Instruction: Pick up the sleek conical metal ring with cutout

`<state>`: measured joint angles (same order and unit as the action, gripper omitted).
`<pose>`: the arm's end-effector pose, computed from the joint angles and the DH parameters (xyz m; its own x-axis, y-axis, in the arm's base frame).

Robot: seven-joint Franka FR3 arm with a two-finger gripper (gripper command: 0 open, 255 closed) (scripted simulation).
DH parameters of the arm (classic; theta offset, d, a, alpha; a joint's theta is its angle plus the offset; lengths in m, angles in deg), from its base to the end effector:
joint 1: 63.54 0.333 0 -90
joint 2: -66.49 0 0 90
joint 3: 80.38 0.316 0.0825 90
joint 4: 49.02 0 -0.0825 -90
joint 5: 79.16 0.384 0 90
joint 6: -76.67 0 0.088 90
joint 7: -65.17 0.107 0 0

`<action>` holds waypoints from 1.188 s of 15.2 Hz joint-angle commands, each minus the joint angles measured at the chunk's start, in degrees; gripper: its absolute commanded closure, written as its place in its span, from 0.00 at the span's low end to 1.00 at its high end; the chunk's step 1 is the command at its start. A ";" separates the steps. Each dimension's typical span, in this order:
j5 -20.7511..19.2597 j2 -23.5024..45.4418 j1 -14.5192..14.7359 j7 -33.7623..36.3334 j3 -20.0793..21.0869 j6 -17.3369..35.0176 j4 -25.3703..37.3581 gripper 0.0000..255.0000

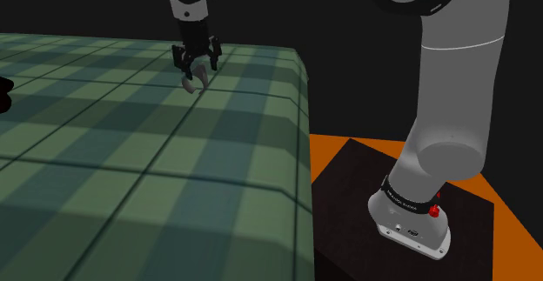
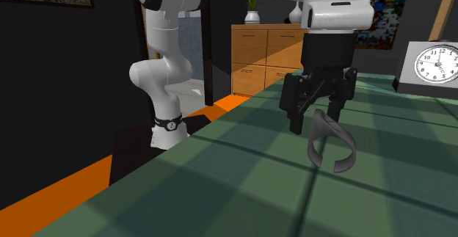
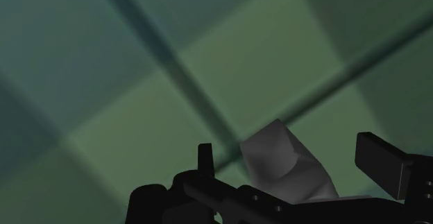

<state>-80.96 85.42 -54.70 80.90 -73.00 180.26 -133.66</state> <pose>0.6383 0.1714 0.4898 1.0000 0.0089 0.0000 0.0089 -0.9999 -0.0115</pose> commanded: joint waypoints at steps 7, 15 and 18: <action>0.00 0.02 -0.03 -0.03 -0.01 0.30 -0.25 1.00; 0.02 0.03 0.06 -0.04 0.02 -3.51 3.57 1.00; -0.01 0.23 0.13 -0.03 0.04 -5.92 6.19 1.00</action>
<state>-80.93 85.51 -54.66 80.78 -72.99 175.24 -128.50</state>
